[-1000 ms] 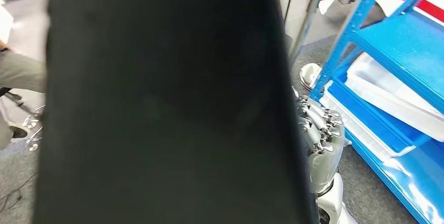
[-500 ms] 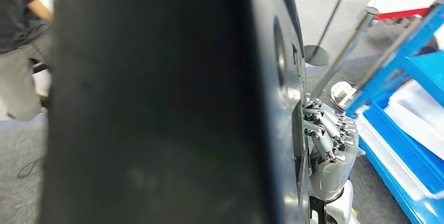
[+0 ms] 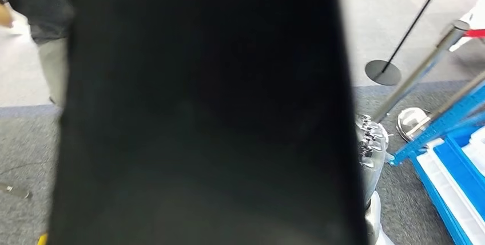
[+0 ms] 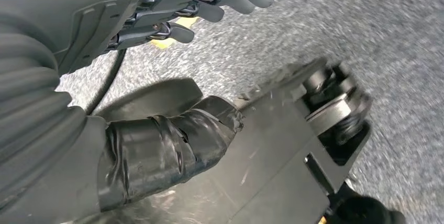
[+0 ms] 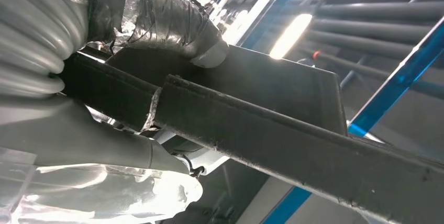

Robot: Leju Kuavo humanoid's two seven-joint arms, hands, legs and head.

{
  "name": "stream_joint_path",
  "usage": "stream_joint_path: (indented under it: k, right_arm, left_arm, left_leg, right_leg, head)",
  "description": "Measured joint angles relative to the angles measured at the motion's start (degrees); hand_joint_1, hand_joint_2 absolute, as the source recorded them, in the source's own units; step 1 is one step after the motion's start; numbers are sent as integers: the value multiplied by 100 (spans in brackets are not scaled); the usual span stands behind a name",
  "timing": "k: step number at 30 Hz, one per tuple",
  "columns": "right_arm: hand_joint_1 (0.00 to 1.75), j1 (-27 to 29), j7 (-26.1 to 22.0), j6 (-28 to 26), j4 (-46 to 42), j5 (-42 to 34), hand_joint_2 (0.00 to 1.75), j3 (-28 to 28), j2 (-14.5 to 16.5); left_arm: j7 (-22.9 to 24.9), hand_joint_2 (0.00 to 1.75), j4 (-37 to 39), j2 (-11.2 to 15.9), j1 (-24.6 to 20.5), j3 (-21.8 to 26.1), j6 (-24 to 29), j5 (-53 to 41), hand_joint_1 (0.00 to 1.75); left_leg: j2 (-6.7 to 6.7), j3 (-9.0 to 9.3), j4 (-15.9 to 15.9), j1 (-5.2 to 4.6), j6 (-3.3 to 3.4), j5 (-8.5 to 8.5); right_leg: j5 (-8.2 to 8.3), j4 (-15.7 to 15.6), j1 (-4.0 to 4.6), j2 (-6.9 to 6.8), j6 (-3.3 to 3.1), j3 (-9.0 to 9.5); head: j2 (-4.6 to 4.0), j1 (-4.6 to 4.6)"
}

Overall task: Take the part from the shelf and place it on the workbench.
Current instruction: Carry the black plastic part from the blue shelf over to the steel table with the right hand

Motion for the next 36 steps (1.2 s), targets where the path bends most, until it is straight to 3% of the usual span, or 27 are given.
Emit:
stream_joint_path:
  k: [2, 4, 6, 7, 9, 11, 12, 13, 14, 15, 17, 18, 20, 22, 24, 26, 28, 29, 30, 33, 35, 36]
  right_arm:
    - [175, 2, 31, 0, 0, -13, 175, 0, -1]
    - [175, 5, 73, -3, 0, -41, 175, -1, -2]
    - [175, 8, 104, -8, -1, -88, 175, -3, -3]
    - [175, 9, 117, -11, -1, -123, 175, -6, -4]
    - [175, 17, 143, -30, -1, -206, 175, -12, -6]
    - [175, 55, 154, -57, 2, -275, 175, -15, -8]
    - [175, 82, 147, -68, 6, -300, 175, -15, -8]
    - [175, 108, 132, -74, 11, -325, 175, -15, -9]
    - [175, 124, 111, -80, 17, -351, 175, -15, -9]
    - [175, 133, 87, -83, 21, -382, 175, -15, -9]
    - [175, 145, 49, -87, 27, -435, 175, -15, -8]
    - [175, 154, 23, -91, 30, -460, 175, -15, -6]
    - [175, 179, -54, -98, 36, -515, 175, -15, -1]
    - [175, 201, -129, -102, 41, -569, 175, -16, 7]
    - [175, 221, -163, -106, 46, -598, 175, -17, 28]
    - [175, 251, -173, -111, 49, -604, 175, -17, 48]
    - [175, 274, -176, -114, 53, -606, 175, -17, 56]
    - [175, 281, -177, -114, 56, -606, 175, -17, 62]
    - [175, 285, -178, -114, 60, -606, 175, -17, 69]
    - [175, 287, -188, -114, 63, -606, 175, -17, 80]
    - [175, 289, -198, -115, 64, -611, 175, -19, 81]
    - [175, 291, -210, -115, 64, -632, 175, -20, 84]
  left_arm:
    - [14, 175, 0, 1, -8, 0, 3, 0, 0]
    - [16, 175, 0, 2, -27, 0, 26, -19, 0]
    - [5, 175, 0, 3, -27, 0, 96, -70, 0]
    - [-4, 175, 0, 2, -17, 0, 136, -100, 0]
    - [-14, 175, 0, -2, -12, -1, 197, -144, 0]
    - [-16, 175, 0, -13, -22, -1, 220, -158, 0]
    - [-16, 175, 0, -20, -24, -1, 224, -161, 0]
    - [-16, 175, 0, -27, -23, -1, 225, -161, 0]
    - [-16, 175, 0, -30, -19, -1, 227, -158, 0]
    - [-19, 175, 0, -33, -15, -2, 232, -155, 0]
    - [-31, 175, 0, -39, -15, -2, 245, -147, 0]
    - [-41, 175, 0, -44, -17, -1, 251, -144, 0]
    - [-76, 175, 0, -51, -13, -1, 260, -139, 0]
    - [-123, 175, 0, -48, 7, -1, 274, -137, 0]
    - [-159, 175, -1, -43, 17, -1, 289, -136, 0]
    - [-177, 175, -2, -43, 1, -2, 293, -134, 0]
    - [-183, 175, -2, -45, -9, -2, 292, -134, 0]
    - [-184, 175, -2, -46, -4, -2, 292, -134, 0]
    - [-184, 175, -2, -46, 3, -2, 292, -134, 0]
    - [-185, 175, -2, -46, 0, -2, 293, -134, 0]
    - [-189, 175, -2, -45, -15, -2, 296, -134, 0]
    - [-199, 175, -2, -44, -12, -2, 305, -134, 0]
  left_leg:
    - [227, 402, -745, -53, 77, 244]
    - [355, 558, -1067, -114, 166, 270]
    - [236, 565, -1107, -115, 239, 285]
    - [174, 596, -1150, -100, 269, 301]
    - [62, 671, -1235, -60, 340, 340]
    - [-57, 685, -1251, -59, 383, 344]
    - [-129, 683, -1246, -64, 392, 340]
    - [-209, 682, -1237, -69, 395, 336]
    - [-288, 681, -1222, -72, 393, 330]
    - [-370, 681, -1200, -72, 386, 322]
    - [-511, 667, -1140, -77, 352, 296]
    - [-575, 647, -1117, -77, 326, 289]
    - [-676, 604, -1104, -69, 258, 288]
    - [-732, 581, -1115, -47, 190, 293]
    - [-532, 488, -934, -57, 131, 189]
    - [-223, 187, -344, -55, 77, -100]
    - [-101, -174, 312, -25, 34, -332]
    - [-76, -243, 419, -12, 22, -314]
    - [-52, -199, 313, -3, 19, -198]
    - [194, 351, -760, -30, 75, 271]
    - [296, 522, -1091, -79, 157, 314]
    - [253, 522, -1091, -99, 198, 306]
  right_leg:
    - [-26, -7, 18, -114, 30, 40]
    - [-45, -29, 40, -211, 81, 69]
    - [-60, -68, 57, -303, 151, 108]
    - [-85, -56, 53, -273, 184, 128]
    - [-290, 253, 44, -39, 223, 19]
    - [-626, 962, 41, 215, 221, -332]
    - [-724, 1274, 45, 258, 220, -511]
    - [-723, 1436, 47, 279, 218, -623]
    - [-603, 1375, 47, 293, 213, -628]
    - [-399, 1114, 44, 314, 205, -532]
    - [-28, 373, 29, 493, 183, -221]
    - [50, 119, 22, 587, 174, -114]
    - [33, -48, 35, 682, 149, -49]
    - [49, -71, 40, 582, 93, -15]
    - [65, -118, 11, 465, 27, 43]
    - [57, -139, 6, 329, -15, 72]
    - [32, -135, 15, 183, -27, 84]
    - [15, -132, 16, 113, -24, 95]
    - [-5, -129, 14, 47, -14, 112]
    - [-82, -124, 22, -135, 48, 197]
    - [-121, -141, 47, -220, 115, 241]
    - [-131, -161, 58, -260, 149, 261]
  head:
    - [0, 2]
    - [0, 5]
    - [0, 5]
    - [0, 13]
    - [0, 22]
    - [0, 24]
    - [0, 25]
    - [0, 24]
    - [0, 24]
    - [0, 24]
    - [0, 21]
    - [0, 16]
    - [0, 7]
    - [0, 7]
    - [0, -35]
    - [0, -91]
    - [0, -107]
    - [0, -108]
    - [0, -108]
    - [0, -108]
    - [0, -105]
    - [0, -106]
